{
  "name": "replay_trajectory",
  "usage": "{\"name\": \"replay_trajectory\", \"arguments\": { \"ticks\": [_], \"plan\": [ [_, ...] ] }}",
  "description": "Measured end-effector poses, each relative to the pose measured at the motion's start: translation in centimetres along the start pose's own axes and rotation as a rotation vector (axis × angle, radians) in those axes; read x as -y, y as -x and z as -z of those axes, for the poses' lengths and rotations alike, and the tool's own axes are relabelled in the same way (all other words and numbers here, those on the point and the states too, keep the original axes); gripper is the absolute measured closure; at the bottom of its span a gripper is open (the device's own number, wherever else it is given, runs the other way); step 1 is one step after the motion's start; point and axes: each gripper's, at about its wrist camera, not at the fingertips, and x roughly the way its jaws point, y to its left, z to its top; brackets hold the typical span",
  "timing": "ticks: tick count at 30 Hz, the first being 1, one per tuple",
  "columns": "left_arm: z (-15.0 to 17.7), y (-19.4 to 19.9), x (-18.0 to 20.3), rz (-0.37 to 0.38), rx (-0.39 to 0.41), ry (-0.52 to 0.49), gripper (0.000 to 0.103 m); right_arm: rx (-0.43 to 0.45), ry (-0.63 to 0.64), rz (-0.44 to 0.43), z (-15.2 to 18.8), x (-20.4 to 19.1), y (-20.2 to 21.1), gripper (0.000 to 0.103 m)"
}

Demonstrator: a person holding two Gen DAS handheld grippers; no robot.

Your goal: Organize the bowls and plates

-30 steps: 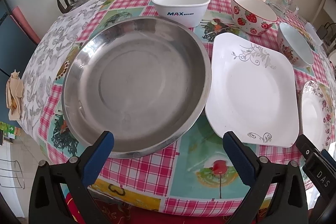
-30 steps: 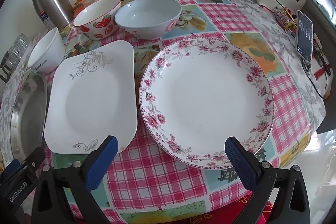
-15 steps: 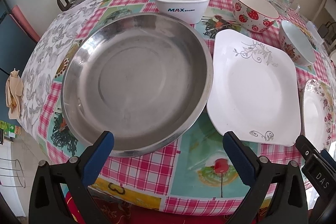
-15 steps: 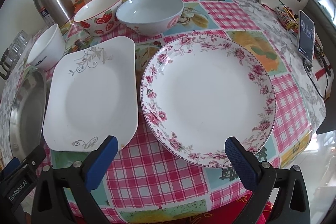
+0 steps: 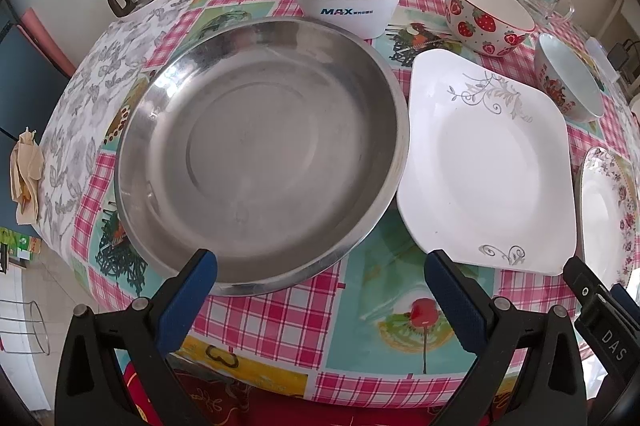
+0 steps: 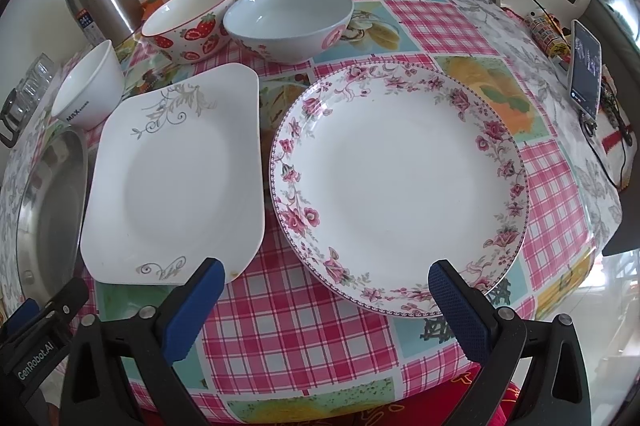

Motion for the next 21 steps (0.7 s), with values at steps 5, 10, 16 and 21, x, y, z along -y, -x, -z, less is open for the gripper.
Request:
{"name": "replay_trajectory", "arguments": {
  "ticks": [5,10,16,21],
  "plan": [
    [0.13,-0.18,-0.10,0.000,-0.006,0.000,0.000,-0.007,0.005,0.000,0.03,-0.05,-0.11,0.000],
    [0.19,-0.27,-0.12,-0.002,-0.011,0.000,0.000,-0.012,0.008,0.002,0.01,-0.07,-0.16,0.000],
    [0.23,-0.30,-0.13,-0.002,-0.015,-0.002,0.000,-0.013,0.011,0.003,0.08,-0.12,-0.23,0.000],
    [0.26,-0.36,-0.14,-0.001,-0.016,-0.003,0.000,-0.018,0.014,0.005,0.09,-0.23,-0.35,0.000]
  ]
}}
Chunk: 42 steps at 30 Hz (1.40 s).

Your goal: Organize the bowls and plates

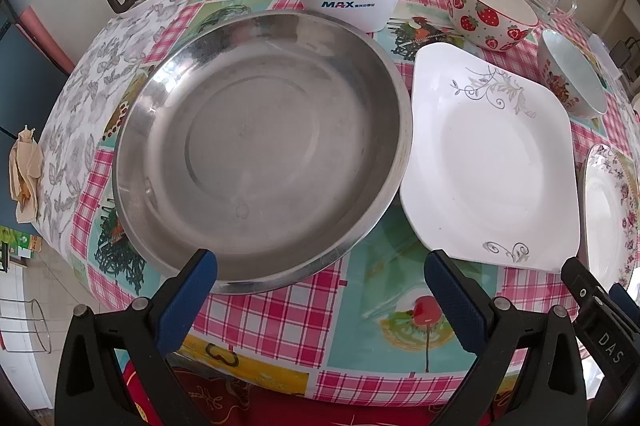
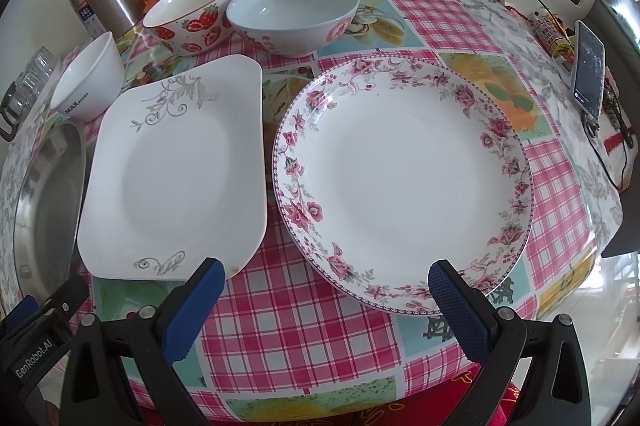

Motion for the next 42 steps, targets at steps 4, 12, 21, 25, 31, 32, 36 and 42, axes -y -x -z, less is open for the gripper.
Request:
{"name": "replay_trajectory", "arguments": {
  "ticks": [4,12,21,25,31,32,36,42],
  "plan": [
    [0.1,-0.1,0.0,0.001,0.000,0.000,0.000,-0.005,0.003,0.003,0.0,0.0,-0.1,0.000],
    [0.1,-0.1,-0.2,0.004,0.001,0.002,0.000,-0.005,0.007,0.006,0.0,-0.4,-0.1,0.000],
    [-0.3,0.6,-1.6,0.029,0.036,0.030,0.000,-0.003,0.019,0.004,0.1,-1.5,-0.1,0.000],
    [-0.7,1.3,-3.0,0.036,0.089,0.068,0.000,0.030,0.035,-0.020,0.2,-2.7,0.5,0.000],
    [-1.5,1.5,-6.5,0.071,0.135,0.161,0.000,0.112,0.066,-0.085,0.3,-5.4,2.0,0.000],
    [-1.6,1.5,-7.1,0.074,0.140,0.178,0.000,0.122,0.071,-0.099,0.3,-5.8,2.1,0.000],
    [-1.9,1.1,-9.5,0.096,0.154,0.253,0.000,0.158,0.105,-0.152,0.5,-7.9,2.6,0.000],
    [-2.0,-0.3,-12.8,0.120,0.133,0.351,0.000,0.190,0.170,-0.198,0.8,-11.3,2.5,0.000]
  ]
}}
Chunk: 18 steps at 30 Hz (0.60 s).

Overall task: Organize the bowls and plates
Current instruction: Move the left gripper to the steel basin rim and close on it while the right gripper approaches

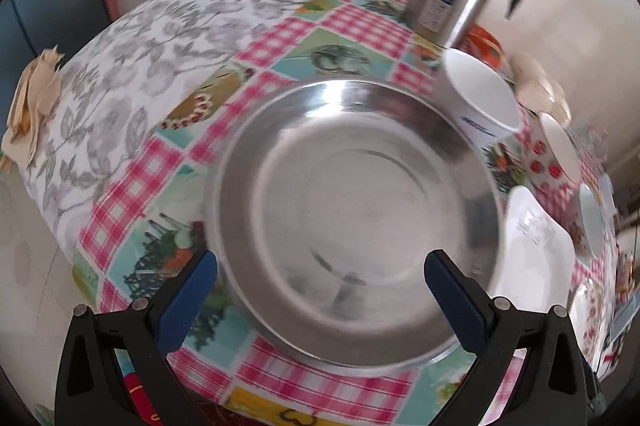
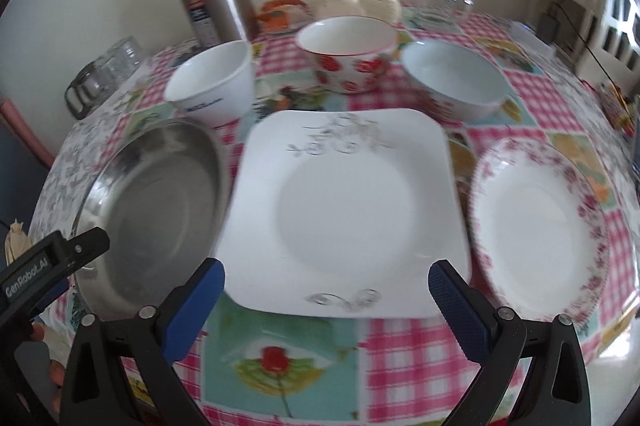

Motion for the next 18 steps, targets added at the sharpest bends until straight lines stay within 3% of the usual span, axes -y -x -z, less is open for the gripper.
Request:
{"name": "replay_trajectory", "arguments": {
  "ticks": [8,14,18],
  "plan": [
    [-1.0,-2.1,-4.2,0.005,-0.041,0.139,0.000,-0.029,0.029,-0.058,-0.1,-2.3,-2.1,0.006],
    [-1.3,-2.7,-5.1,0.019,-0.011,0.167,0.000,-0.013,0.082,-0.087,-0.9,-3.9,-3.0,0.017],
    [-1.5,-3.1,-4.9,0.051,-0.017,0.157,0.000,-0.005,0.095,-0.088,-1.5,-4.2,-3.5,0.019]
  ]
}}
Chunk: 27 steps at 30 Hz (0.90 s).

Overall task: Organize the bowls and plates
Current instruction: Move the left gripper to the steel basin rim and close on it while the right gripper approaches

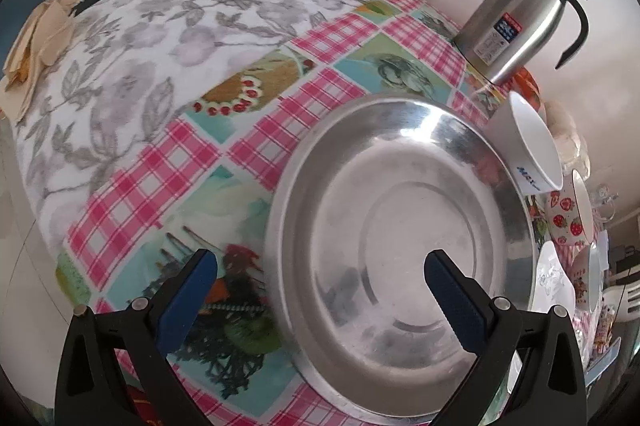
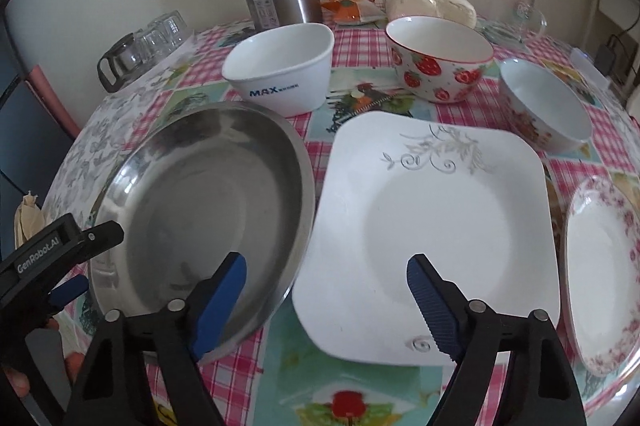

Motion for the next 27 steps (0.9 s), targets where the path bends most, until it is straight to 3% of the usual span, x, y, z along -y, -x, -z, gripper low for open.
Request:
{"name": "replay_trajectory", "arguments": {
  "ticks": [6,14,19,25,27],
  "plan": [
    [-0.1,-1.1,0.4,-0.026,-0.060,-0.024,0.000,0.014,0.005,-0.005,-1.2,-0.1,-0.6,0.020],
    [-0.3,-2.2,0.4,-0.188,-0.072,-0.067,0.000,0.028,0.020,0.001,-2.2,-0.5,-1.1,0.020],
    [-0.4,-2.8,-0.1,-0.245,-0.087,-0.061,0.001,0.032,0.032,-0.001,-2.5,-0.9,-1.4,0.020],
    [-0.1,-1.8,-0.2,-0.222,-0.060,-0.085,0.032,0.057,0.044,-0.015,-3.0,-1.3,-1.2,0.022],
    [-0.2,-1.6,-0.1,-0.203,-0.052,-0.088,0.049,0.058,0.047,-0.018,-3.1,-1.4,-1.2,0.026]
  ]
}}
